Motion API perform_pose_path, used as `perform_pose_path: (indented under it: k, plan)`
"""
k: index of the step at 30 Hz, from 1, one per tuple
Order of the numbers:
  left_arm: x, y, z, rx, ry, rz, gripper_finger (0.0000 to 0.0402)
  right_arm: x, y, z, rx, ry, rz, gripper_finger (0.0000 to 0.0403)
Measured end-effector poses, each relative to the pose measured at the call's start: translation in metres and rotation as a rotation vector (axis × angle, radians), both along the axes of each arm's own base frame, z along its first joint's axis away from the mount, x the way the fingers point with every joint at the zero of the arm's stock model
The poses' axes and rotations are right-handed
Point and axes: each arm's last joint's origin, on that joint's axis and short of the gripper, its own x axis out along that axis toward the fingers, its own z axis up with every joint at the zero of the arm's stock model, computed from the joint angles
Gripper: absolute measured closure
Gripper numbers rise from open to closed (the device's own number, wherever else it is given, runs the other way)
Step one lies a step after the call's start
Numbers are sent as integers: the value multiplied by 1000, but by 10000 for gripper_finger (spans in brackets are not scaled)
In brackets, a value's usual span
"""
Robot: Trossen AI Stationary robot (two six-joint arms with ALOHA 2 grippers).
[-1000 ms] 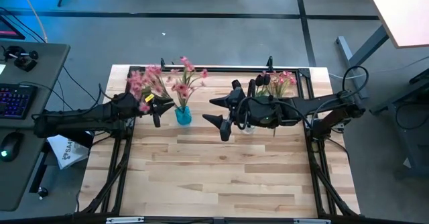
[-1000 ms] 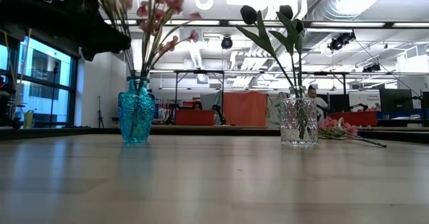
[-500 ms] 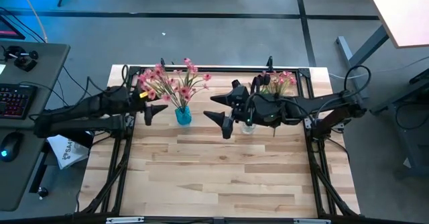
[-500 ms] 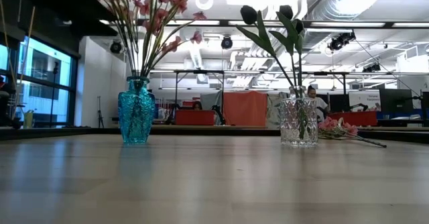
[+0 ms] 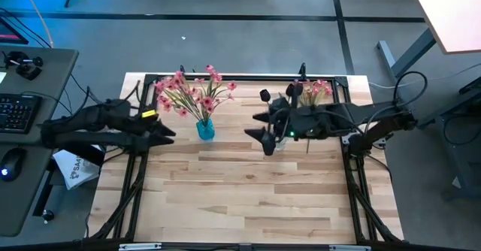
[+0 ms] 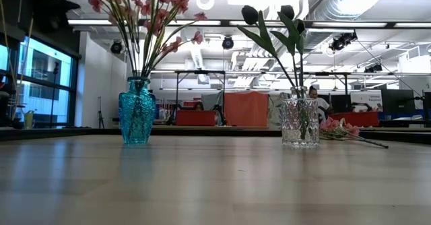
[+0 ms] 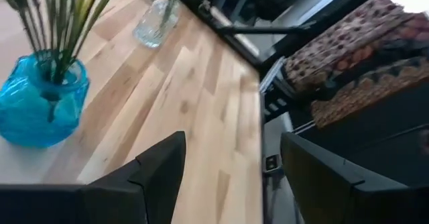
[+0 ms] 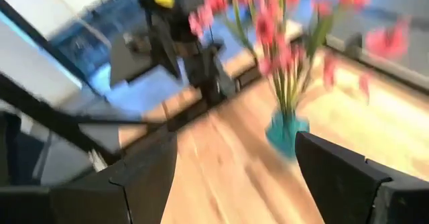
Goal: Sort flowers into vase by color
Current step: Put the pink flowers into the blue flower vase
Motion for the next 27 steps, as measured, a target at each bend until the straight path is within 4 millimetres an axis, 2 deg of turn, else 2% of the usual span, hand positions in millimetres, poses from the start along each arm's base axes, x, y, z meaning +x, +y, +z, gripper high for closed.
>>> perform_pose_path:
  k: [4,8,14,20,23,27]
  plan:
    - [-10,-3,4,-26,-67,15,170,-7,8,-10,53,103,-3,105]
    - [-9,-6,16,-26,-198,21,170,-15,17,-17,45,167,-40,105]
    - [18,-15,31,67,-325,-62,170,-34,24,-30,57,306,-160,105]
    - [50,-37,23,219,-247,-220,173,-60,34,-45,175,477,-300,105]
    - [56,-46,26,264,-241,-260,179,-73,43,-64,248,574,-370,105]
    - [55,-51,35,304,-268,-246,185,-84,59,-107,347,697,-454,105]
